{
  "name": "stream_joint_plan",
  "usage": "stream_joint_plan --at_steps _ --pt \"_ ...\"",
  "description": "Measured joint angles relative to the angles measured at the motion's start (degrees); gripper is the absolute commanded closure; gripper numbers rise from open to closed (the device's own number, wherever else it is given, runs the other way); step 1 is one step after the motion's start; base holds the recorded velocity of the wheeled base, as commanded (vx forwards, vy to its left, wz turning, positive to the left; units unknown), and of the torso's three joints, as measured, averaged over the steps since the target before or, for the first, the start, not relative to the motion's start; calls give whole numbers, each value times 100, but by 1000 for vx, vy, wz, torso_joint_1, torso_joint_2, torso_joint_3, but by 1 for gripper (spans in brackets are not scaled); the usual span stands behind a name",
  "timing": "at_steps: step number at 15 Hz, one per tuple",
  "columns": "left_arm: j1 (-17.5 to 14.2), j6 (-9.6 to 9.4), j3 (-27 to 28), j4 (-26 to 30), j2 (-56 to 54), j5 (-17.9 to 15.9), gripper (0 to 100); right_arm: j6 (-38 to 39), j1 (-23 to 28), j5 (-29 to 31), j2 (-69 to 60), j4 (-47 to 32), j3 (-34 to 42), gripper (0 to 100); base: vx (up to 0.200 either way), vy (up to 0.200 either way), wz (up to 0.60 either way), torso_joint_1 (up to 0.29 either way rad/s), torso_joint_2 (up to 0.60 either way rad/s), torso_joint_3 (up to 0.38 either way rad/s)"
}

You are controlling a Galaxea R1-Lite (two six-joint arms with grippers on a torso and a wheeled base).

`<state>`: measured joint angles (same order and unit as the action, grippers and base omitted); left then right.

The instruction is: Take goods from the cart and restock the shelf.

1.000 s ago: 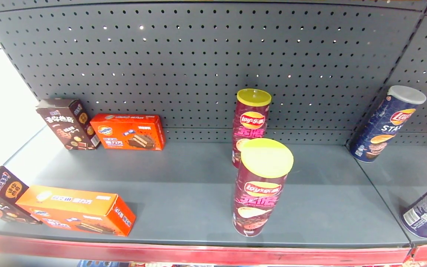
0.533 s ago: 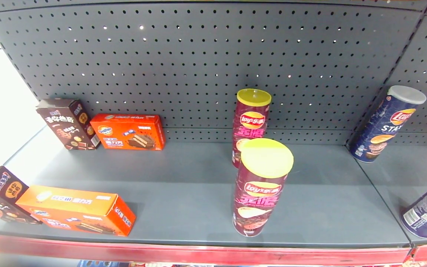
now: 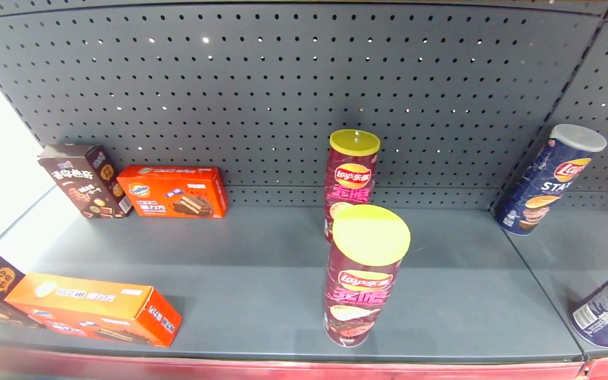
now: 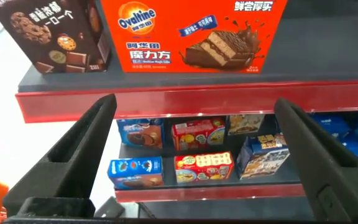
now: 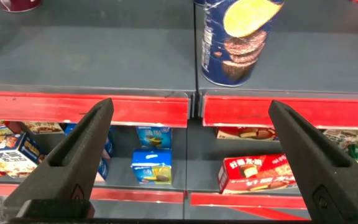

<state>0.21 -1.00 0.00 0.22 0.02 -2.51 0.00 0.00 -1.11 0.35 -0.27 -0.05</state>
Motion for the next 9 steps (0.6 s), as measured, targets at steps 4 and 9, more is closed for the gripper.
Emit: stream_joint_plan --at_steps 4,9 --pt "-2 -26 0 -4 0 -11 0 0 0 0 0 -5 0 0 -100 0 0 1 0 2" --pt "-2 -22 2 -4 0 11 0 0 0 2 0 -11 0 0 0 0 0 0 0 0"
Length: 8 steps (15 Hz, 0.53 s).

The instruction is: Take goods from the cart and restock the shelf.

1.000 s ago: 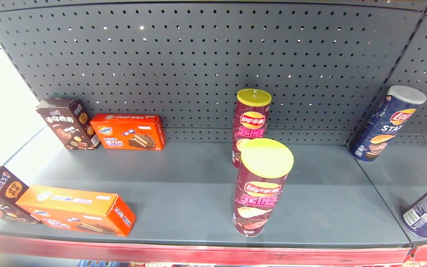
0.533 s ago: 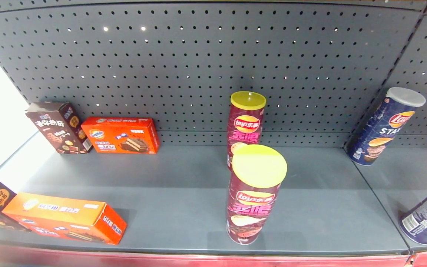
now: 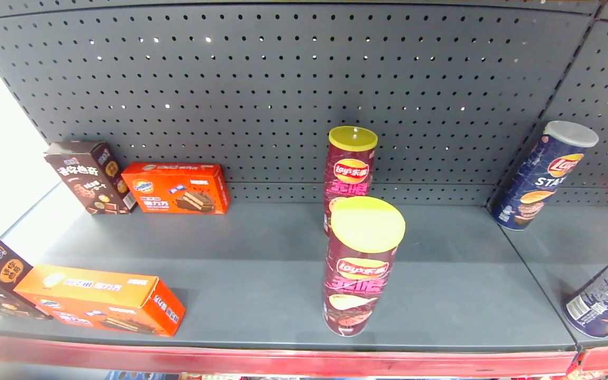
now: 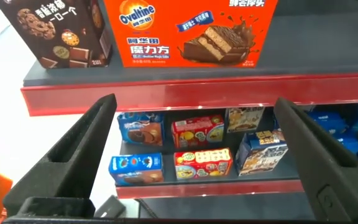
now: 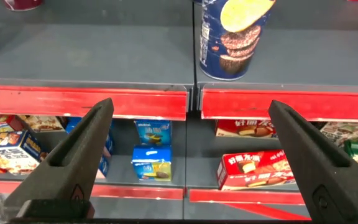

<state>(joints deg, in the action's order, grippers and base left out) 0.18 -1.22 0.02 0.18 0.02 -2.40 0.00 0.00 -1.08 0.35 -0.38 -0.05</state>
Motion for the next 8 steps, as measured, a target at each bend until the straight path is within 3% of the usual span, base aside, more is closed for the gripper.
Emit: stream_joint_plan --at_steps 1,4,5,8 --pt "-2 -6 0 0 0 0 0 0 0 0 0 5 0 0 0 0 0 0 0 0" --pt "0 -149 -2 2 0 -20 0 2 0 2 0 6 0 0 0 -200 0 1 5 2" --pt "4 -162 -2 6 0 -33 0 0 7 2 0 16 0 0 0 0 0 0 0 0" --pt "0 40 -2 6 0 -9 0 2 -2 9 0 2 0 0 0 0 0 0 0 0"
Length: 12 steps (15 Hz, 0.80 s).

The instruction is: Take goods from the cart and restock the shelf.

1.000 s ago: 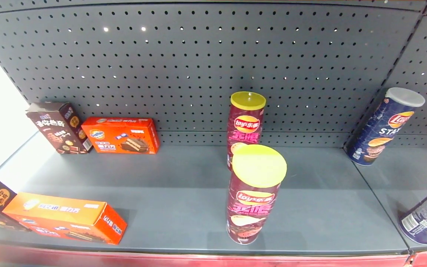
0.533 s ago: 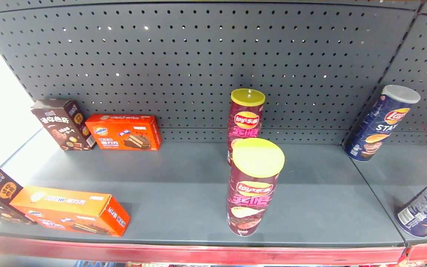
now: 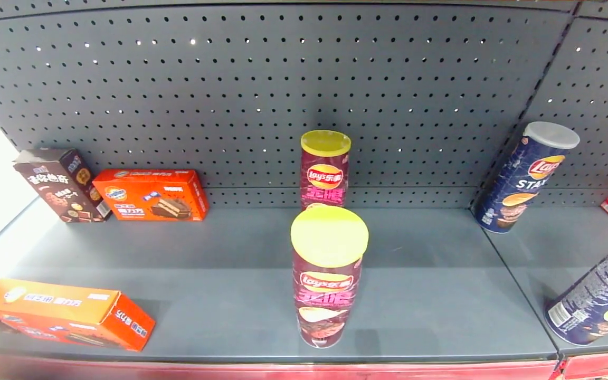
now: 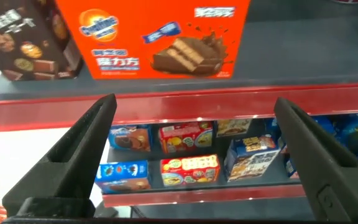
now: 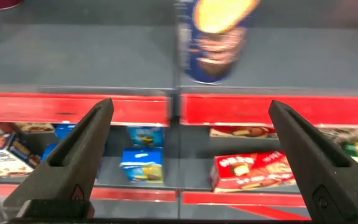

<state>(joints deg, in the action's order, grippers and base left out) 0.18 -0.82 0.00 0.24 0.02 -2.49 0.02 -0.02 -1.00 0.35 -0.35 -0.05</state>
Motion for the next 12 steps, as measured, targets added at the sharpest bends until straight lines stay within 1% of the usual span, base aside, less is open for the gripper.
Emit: stream_joint_plan --at_steps 6,8,12 --pt "4 0 0 -2 0 6 0 0 2 -4 0 4 0 0 0 0 0 0 0 0" --pt "-2 11 0 -4 2 17 0 -2 2 -4 0 2 0 0 0 200 0 10 2 2" --pt "0 9 0 -4 2 26 0 2 2 -4 0 0 0 0 0 0 0 0 0 0"
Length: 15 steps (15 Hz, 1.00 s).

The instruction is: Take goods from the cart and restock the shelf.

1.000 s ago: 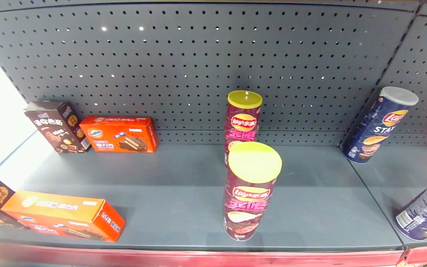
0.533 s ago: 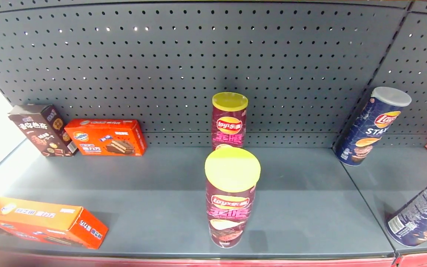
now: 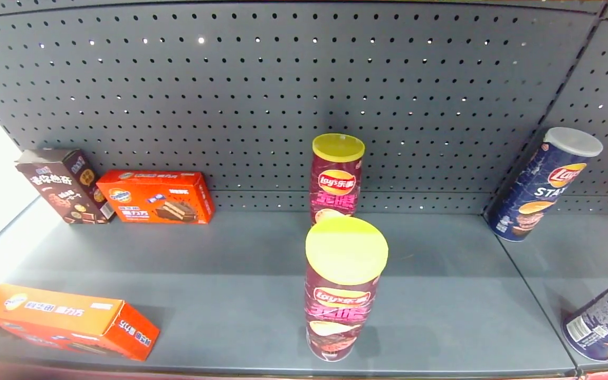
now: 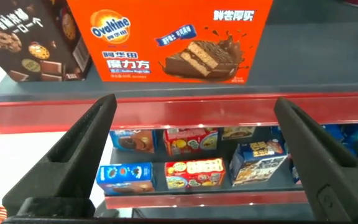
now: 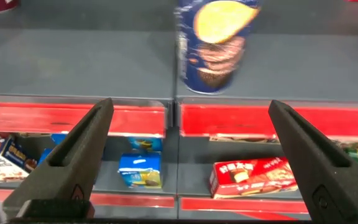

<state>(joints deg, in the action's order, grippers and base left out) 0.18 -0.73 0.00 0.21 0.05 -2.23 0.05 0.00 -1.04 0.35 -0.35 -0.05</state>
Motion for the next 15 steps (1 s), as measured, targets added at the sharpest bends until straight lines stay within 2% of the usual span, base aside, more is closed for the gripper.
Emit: stream_joint_plan --at_steps 6,8,15 --pt "0 -5 0 1 0 -4 0 2 0 2 0 2 0 0 0 0 0 0 0 0" --pt "0 2 0 -2 0 5 0 2 0 0 0 6 0 0 -200 0 0 2 -5 2" --pt "0 2 0 -2 0 -4 0 5 0 2 0 6 5 0 0 0 0 0 0 0"
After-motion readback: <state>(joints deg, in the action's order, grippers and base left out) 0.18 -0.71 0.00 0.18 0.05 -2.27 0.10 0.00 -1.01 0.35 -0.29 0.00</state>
